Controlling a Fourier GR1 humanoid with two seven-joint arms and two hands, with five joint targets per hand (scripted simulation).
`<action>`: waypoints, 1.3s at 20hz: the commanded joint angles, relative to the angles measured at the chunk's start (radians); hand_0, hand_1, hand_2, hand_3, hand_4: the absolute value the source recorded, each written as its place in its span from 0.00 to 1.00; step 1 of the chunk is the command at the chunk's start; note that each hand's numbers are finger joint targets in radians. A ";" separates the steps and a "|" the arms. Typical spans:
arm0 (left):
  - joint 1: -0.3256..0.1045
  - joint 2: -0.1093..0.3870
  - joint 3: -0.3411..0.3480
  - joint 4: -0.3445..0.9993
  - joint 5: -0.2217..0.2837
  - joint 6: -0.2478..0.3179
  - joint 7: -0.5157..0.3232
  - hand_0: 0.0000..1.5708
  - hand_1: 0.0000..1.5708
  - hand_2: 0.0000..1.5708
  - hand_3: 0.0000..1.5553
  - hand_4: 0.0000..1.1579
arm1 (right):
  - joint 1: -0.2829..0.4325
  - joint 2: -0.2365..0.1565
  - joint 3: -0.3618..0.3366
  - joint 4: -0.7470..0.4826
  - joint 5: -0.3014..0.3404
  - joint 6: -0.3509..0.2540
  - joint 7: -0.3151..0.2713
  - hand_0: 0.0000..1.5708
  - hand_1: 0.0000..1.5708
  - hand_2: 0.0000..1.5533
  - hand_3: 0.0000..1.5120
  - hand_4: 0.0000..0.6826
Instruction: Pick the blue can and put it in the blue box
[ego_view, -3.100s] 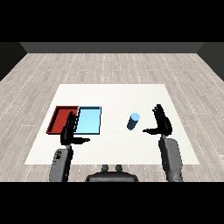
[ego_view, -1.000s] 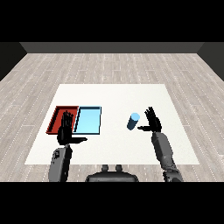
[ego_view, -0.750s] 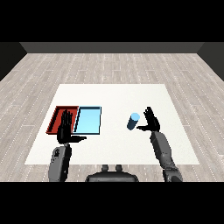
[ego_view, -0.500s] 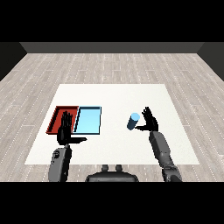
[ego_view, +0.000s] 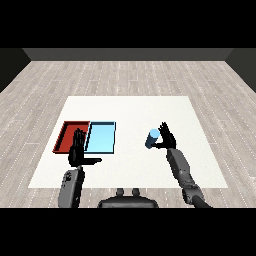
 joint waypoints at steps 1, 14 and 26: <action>-0.011 -0.020 -0.032 -0.052 -0.015 0.035 0.050 0.00 0.00 0.00 0.00 0.00 | -0.018 0.023 0.005 0.113 0.032 -0.004 -0.105 0.00 0.00 0.00 0.00 0.00; 0.033 0.031 0.034 -0.018 0.032 -0.031 -0.012 0.00 0.00 0.00 0.00 0.00 | -0.086 0.036 0.015 0.085 0.018 -0.025 -0.007 0.00 0.00 0.00 0.00 0.00; 0.006 0.033 0.023 -0.006 0.033 -0.045 0.004 0.00 0.00 0.00 0.00 0.00 | -0.182 0.048 -0.003 0.300 0.053 -0.021 -0.130 0.00 0.00 0.00 0.00 0.00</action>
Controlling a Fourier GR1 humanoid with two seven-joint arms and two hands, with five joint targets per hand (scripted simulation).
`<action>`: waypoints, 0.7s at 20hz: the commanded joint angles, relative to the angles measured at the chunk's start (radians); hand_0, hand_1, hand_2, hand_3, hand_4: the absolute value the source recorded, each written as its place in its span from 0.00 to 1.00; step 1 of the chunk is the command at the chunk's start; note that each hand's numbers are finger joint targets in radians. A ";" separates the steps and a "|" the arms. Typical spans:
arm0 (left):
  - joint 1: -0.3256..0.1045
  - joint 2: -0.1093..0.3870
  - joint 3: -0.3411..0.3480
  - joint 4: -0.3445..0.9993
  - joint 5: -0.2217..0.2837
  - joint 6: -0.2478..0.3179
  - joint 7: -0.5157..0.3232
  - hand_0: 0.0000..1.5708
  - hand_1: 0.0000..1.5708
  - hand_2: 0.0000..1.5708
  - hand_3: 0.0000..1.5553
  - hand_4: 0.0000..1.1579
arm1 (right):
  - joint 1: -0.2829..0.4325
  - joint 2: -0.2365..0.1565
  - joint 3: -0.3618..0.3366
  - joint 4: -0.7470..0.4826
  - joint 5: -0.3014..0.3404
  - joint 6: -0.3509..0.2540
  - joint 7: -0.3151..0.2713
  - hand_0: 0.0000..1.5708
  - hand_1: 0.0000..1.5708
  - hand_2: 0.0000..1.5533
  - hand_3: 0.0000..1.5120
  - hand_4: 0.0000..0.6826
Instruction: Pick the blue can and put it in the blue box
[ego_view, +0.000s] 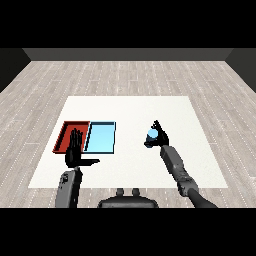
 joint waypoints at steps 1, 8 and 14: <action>0.029 -0.013 -0.023 -0.116 -0.002 0.039 0.094 0.00 0.00 0.00 0.00 0.00 | -0.032 -0.020 -0.015 0.026 -0.004 -0.009 0.009 0.00 0.00 0.00 0.00 0.00; -0.028 0.016 0.027 -0.001 0.024 -0.005 0.025 0.00 0.00 0.00 0.00 0.00 | -0.082 0.032 0.023 0.095 0.077 -0.209 0.004 0.99 0.99 0.95 0.96 0.97; -0.048 0.008 0.021 0.057 0.021 -0.006 -0.010 0.00 0.00 0.00 0.00 0.00 | -0.065 0.024 0.016 0.046 0.070 -0.230 0.047 0.99 0.99 0.96 0.95 1.00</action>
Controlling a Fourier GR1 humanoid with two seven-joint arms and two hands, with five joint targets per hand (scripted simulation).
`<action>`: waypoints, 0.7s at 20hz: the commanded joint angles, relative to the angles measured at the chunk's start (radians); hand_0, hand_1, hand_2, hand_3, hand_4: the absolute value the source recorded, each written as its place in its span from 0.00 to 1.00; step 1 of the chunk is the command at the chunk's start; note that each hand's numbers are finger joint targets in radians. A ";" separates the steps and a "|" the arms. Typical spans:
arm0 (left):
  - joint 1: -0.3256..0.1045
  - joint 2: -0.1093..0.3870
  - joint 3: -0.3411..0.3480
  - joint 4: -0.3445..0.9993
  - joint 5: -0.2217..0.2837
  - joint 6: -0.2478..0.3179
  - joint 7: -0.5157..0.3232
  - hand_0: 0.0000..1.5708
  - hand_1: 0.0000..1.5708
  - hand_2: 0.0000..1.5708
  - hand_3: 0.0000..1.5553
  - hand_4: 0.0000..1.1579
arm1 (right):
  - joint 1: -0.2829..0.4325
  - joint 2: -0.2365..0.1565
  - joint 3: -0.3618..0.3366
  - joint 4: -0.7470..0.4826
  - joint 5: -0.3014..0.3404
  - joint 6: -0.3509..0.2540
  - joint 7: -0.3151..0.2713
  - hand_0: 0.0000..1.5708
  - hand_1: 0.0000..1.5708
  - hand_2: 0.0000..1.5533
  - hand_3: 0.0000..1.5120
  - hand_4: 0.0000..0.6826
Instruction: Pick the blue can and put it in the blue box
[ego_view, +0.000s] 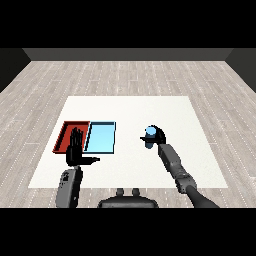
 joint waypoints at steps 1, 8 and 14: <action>0.022 0.026 0.017 -0.011 0.023 -0.043 -0.017 0.00 0.00 0.00 0.00 0.00 | 0.004 0.006 0.007 -0.009 0.013 -0.007 -0.014 0.99 0.99 0.96 0.95 0.99; -0.015 0.026 -0.009 0.050 -0.035 -0.015 0.003 0.00 0.00 0.00 0.00 0.00 | 0.062 -0.044 0.050 -0.242 0.021 0.006 0.061 0.95 0.95 0.93 0.93 0.96; -0.020 -0.040 -0.153 0.067 -0.096 0.066 0.032 0.00 0.00 0.00 0.00 0.00 | 0.000 0.000 0.044 -0.222 0.028 -0.021 0.005 0.96 0.96 0.94 0.93 0.95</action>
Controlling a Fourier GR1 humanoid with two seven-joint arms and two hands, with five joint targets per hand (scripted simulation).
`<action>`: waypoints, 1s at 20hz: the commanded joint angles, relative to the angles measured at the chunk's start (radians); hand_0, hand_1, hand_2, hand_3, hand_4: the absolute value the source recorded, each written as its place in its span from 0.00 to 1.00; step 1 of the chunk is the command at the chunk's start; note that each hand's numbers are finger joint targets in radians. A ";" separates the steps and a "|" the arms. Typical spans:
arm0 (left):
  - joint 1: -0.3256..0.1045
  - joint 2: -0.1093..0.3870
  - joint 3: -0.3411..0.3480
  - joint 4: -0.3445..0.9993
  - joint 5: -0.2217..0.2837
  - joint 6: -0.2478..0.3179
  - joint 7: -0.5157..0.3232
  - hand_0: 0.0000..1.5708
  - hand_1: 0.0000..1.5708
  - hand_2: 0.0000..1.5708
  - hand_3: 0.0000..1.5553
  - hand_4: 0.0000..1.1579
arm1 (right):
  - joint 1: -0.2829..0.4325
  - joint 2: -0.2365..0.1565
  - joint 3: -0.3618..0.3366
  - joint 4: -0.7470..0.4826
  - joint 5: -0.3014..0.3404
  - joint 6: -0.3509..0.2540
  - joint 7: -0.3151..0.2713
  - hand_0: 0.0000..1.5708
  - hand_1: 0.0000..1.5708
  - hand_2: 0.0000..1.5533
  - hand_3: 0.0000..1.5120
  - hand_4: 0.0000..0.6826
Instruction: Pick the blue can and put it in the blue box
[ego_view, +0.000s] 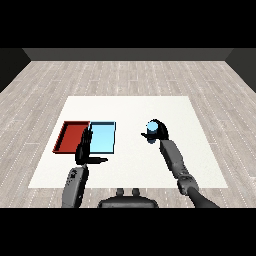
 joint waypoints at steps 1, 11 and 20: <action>-0.007 -0.008 -0.020 0.042 -0.017 0.000 0.019 0.00 0.00 0.00 0.00 0.00 | 0.007 0.013 0.009 -0.129 -0.014 -0.014 0.044 0.95 0.95 0.93 0.93 0.95; -0.088 -0.018 -0.126 0.088 0.001 0.057 0.100 0.00 0.00 0.00 0.00 0.00 | 0.169 0.094 0.234 -0.490 -0.040 -0.149 0.139 0.91 0.91 0.93 0.94 0.97; -0.188 -0.018 -0.272 0.118 0.037 0.209 0.151 0.00 0.00 0.00 0.00 0.00 | 0.228 0.096 0.396 -0.612 -0.064 -0.274 0.160 0.91 0.91 0.92 0.93 0.97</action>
